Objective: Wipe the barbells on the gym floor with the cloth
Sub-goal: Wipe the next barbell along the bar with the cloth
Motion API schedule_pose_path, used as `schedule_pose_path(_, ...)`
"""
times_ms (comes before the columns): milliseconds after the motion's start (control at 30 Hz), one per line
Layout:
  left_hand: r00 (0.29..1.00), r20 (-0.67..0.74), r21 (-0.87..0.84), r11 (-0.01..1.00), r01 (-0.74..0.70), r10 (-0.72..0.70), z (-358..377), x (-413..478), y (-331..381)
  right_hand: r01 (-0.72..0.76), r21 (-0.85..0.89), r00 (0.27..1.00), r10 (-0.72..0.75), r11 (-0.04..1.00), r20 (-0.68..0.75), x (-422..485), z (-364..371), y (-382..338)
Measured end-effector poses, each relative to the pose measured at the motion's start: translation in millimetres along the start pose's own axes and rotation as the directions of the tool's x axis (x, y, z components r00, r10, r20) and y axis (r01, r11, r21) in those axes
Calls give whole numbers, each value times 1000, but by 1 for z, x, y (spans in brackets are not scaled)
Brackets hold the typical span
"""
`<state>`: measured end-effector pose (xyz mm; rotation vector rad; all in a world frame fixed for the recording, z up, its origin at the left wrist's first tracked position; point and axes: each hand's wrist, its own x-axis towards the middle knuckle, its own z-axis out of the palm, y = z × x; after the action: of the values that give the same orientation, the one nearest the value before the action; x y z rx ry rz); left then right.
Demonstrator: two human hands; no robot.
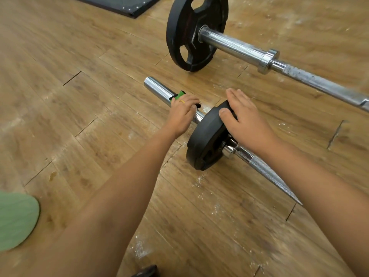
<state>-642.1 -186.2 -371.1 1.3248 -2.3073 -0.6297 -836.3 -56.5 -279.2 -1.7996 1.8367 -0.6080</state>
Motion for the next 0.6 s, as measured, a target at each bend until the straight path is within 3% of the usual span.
schedule_pose_path(167,983,138,-5,993,-118,118,-11,0,-14,7,-1,1000,-7,1000,22,2,-1,6)
schedule_pose_path(333,1000,-20,-2,1000,20,-20,-2,4,2,6,12,1000,-6,1000,1,2,-2,7)
schedule_pose_path(500,955,209,20,975,-219,211,-18,-9,-15,14,2,1000,-15,1000,6,2,-1,9)
schedule_pose_path(600,991,113,100,991,-86,74,-25,2,-26,18,20,1000,-18,1000,-2,1,1,6)
